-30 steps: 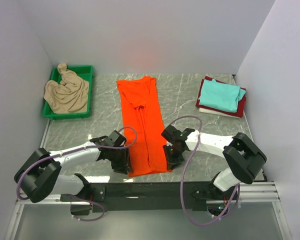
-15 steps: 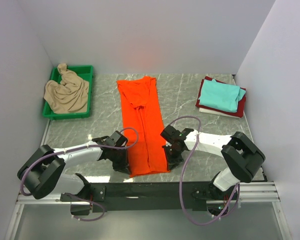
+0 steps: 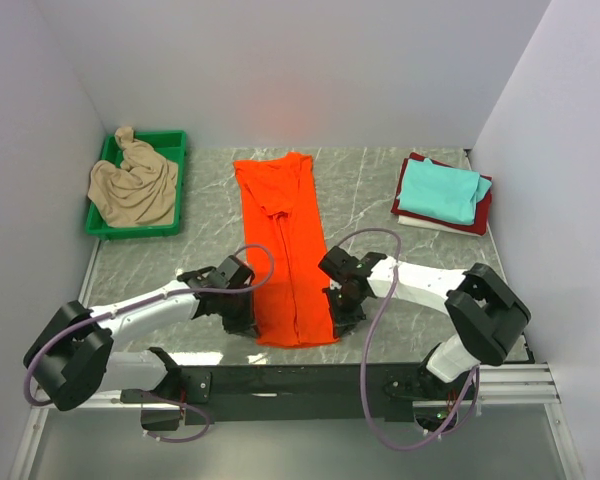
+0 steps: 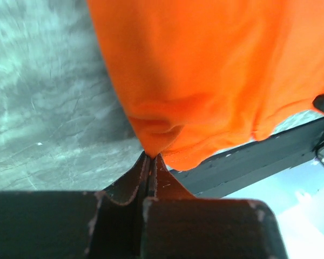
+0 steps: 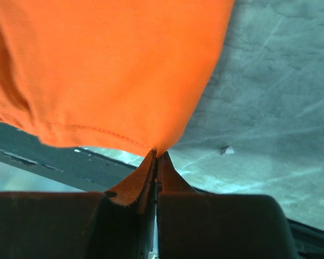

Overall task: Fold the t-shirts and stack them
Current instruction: Fold the tshirt

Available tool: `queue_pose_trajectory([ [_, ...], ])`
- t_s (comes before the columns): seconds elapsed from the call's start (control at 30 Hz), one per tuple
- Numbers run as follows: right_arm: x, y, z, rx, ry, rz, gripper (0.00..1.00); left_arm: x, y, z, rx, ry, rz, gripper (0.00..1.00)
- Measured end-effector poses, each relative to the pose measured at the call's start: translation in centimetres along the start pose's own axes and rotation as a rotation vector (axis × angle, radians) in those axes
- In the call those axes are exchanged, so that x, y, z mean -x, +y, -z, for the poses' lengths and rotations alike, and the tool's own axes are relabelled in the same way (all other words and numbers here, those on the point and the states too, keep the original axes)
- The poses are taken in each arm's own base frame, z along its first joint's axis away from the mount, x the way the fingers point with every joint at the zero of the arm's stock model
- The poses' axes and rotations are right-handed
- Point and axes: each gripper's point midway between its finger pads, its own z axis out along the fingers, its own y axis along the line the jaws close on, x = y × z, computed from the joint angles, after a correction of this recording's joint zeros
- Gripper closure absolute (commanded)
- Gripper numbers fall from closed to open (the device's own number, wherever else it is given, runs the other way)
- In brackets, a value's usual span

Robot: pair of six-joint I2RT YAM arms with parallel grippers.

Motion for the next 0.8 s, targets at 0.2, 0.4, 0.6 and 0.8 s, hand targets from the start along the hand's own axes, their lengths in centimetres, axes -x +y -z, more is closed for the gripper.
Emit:
queue_pose_trajectory([
  [0.2, 1.5, 1.0, 2.2, -0.002, -0.055, 0.006, 1.0, 1.8, -1.0, 1.0, 0.006, -0.069, -0.025, 1.0],
  [0.4, 3.9, 2.4, 4.0, 0.003, -0.138, 0.007, 1.0, 3.7, -1.7, 1.8, 0.031, -0.134, -0.05, 1.0],
  [0.6, 5.3, 2.8, 4.6, -0.012, -0.183, 0.003, 1.0, 6.3, -2.0, 2.0, 0.065, -0.19, -0.048, 1.0],
  [0.8, 7.2, 2.8, 4.6, -0.057, -0.222, -0.001, 1.0, 8.3, -1.4, 2.3, 0.083, -0.233, -0.026, 1.0],
])
